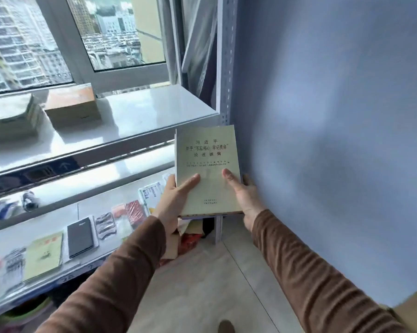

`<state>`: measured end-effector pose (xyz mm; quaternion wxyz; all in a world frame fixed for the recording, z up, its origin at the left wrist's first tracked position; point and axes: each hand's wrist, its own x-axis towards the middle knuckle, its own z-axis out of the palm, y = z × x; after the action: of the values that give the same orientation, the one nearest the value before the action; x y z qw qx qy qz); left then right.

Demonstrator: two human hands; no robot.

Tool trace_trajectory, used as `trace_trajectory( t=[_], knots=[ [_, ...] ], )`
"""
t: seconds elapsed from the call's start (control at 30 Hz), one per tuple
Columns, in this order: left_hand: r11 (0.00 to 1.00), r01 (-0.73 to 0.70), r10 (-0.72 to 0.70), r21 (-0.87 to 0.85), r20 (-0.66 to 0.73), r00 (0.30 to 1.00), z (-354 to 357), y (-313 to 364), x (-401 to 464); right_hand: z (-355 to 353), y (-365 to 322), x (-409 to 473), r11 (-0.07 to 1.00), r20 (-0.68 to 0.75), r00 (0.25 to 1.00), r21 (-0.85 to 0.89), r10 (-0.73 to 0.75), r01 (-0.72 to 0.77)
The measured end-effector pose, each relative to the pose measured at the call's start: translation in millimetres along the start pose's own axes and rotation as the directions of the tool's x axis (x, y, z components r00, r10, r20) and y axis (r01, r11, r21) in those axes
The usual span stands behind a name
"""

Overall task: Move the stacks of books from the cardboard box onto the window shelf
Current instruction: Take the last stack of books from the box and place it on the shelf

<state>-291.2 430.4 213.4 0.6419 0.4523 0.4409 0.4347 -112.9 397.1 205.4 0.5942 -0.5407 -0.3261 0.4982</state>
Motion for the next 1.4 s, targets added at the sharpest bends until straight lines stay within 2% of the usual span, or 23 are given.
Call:
trace_trajectory(
  t=[0.17,0.3,0.43,0.63,0.77,0.93,1.07,1.13,1.23,1.3,1.4],
  knots=[
    [0.992,-0.123,0.126,0.032,-0.111,0.986,-44.7,47.3,73.9,69.5,-29.5,91.7,0.999,0.154,0.988,-0.022,-0.021,0.024],
    [0.973,-0.228,0.230,0.035,-0.200,0.952,-75.1,84.3,121.9,113.3,-53.5,164.8,0.997,0.311,0.950,0.073,-0.005,-0.019],
    [0.941,-0.323,0.338,0.099,-0.229,0.913,-102.7,126.3,163.5,157.8,-75.3,226.6,0.995,0.423,0.904,0.095,-0.057,0.019],
    [0.878,-0.427,0.469,0.216,-0.211,0.858,-142.0,161.8,228.7,219.4,-85.5,292.6,0.977,0.492,0.847,0.167,-0.199,0.132],
    [0.874,-0.438,0.476,0.213,-0.192,0.858,-165.4,162.2,256.8,246.5,-76.1,318.7,0.971,0.515,0.826,0.177,-0.231,0.161],
    [0.883,-0.409,0.441,0.230,-0.106,0.891,-191.0,154.4,274.5,253.9,-65.9,333.6,0.974,0.531,0.817,0.086,-0.225,0.211],
    [0.870,-0.323,0.361,0.373,-0.036,0.932,-210.6,148.3,276.5,239.8,-63.5,344.5,0.941,0.613,0.771,-0.126,-0.175,0.314],
    [0.833,-0.266,0.323,0.485,-0.037,0.946,-216.9,141.8,278.3,232.9,-62.3,352.6,0.908,0.651,0.749,-0.229,-0.125,0.350],
    [0.831,-0.243,0.324,0.501,-0.079,0.943,-217.8,139.5,281.9,232.2,-62.5,360.9,0.886,0.635,0.757,-0.254,-0.150,0.388],
    [0.871,-0.252,0.310,0.421,-0.073,0.948,-218.5,146.9,284.6,235.2,-64.5,365.5,0.912,0.622,0.768,-0.208,-0.156,0.353],
    [0.934,-0.183,0.215,0.307,-0.074,0.974,-218.9,169.0,295.1,246.5,-76.4,375.8,0.992,0.603,0.796,-0.055,-0.060,0.117]
  ],
)
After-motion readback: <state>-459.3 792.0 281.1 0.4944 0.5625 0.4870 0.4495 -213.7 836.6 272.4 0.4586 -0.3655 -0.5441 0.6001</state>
